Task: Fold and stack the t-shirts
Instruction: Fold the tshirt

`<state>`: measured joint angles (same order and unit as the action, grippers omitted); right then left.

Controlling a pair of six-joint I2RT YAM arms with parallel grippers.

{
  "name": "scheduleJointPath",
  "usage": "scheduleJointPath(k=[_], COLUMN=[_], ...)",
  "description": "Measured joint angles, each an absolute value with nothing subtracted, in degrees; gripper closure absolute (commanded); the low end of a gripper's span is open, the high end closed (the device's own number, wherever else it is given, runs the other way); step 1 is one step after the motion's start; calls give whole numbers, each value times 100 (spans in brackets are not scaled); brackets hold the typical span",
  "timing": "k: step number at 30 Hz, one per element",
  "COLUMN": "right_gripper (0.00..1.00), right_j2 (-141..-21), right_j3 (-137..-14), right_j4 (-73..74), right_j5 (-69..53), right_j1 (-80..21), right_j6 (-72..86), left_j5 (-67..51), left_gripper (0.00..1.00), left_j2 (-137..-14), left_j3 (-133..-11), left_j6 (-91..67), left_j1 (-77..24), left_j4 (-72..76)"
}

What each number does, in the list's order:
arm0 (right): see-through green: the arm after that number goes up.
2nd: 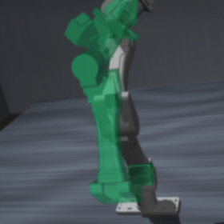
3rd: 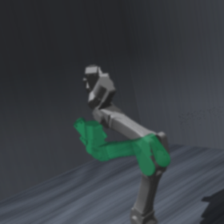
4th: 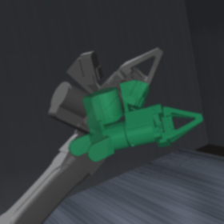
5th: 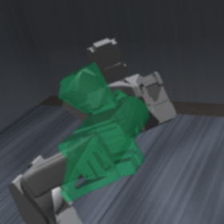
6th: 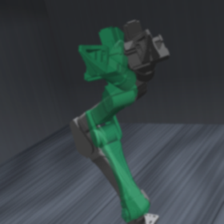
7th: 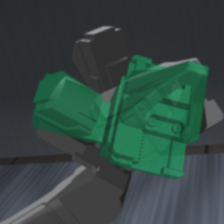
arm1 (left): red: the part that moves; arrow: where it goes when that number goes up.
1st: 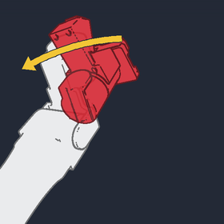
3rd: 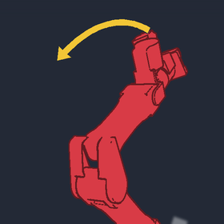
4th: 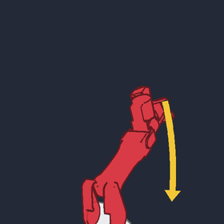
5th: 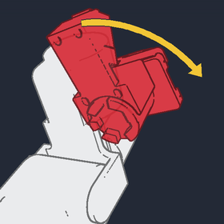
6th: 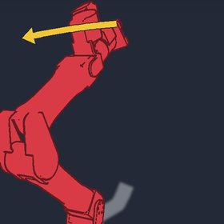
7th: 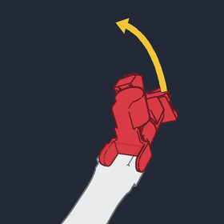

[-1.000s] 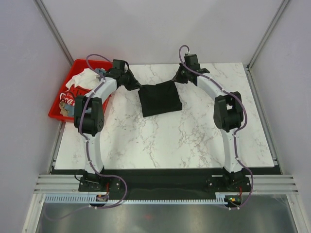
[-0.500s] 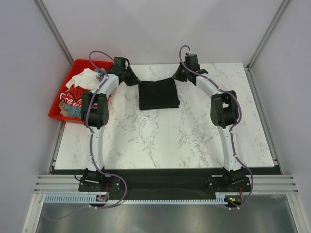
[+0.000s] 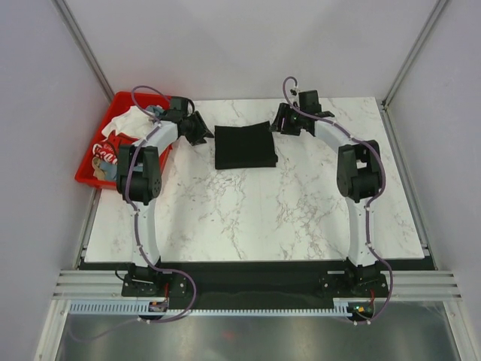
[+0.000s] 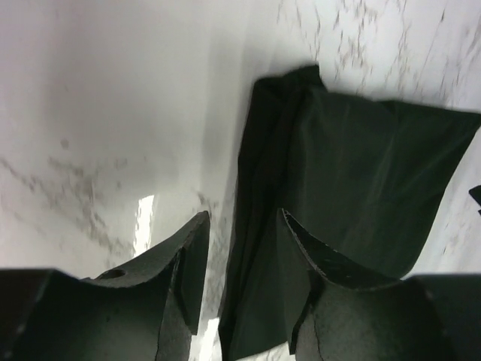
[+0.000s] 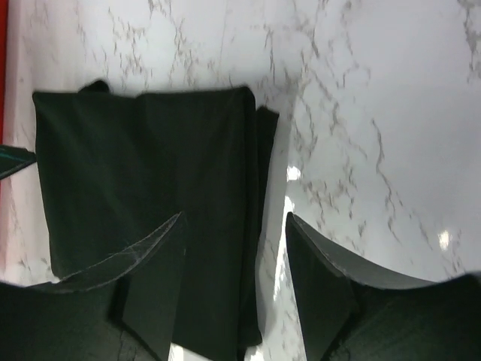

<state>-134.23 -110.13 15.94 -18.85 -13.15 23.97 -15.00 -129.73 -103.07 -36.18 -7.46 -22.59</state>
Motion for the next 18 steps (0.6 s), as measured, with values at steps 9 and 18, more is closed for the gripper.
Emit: scheduleJointPath(k=[9, 18], right_gripper=[36, 40], right_j2=[-12495, -12623], right_j3=[-9767, -9603], right_j4=[1769, 1868], right_j5=[-2558, -3020], right_j1=[-1267, -1291], right_j6=[1503, 1173], left_j5=[-1551, -1490], left_gripper=[51, 53], left_j2=[-12232, -12274], left_j3=[-9330, -9035], left_j6=[-3308, -3293], left_j1=[-1144, -1197], left_j4=[-2250, -2261])
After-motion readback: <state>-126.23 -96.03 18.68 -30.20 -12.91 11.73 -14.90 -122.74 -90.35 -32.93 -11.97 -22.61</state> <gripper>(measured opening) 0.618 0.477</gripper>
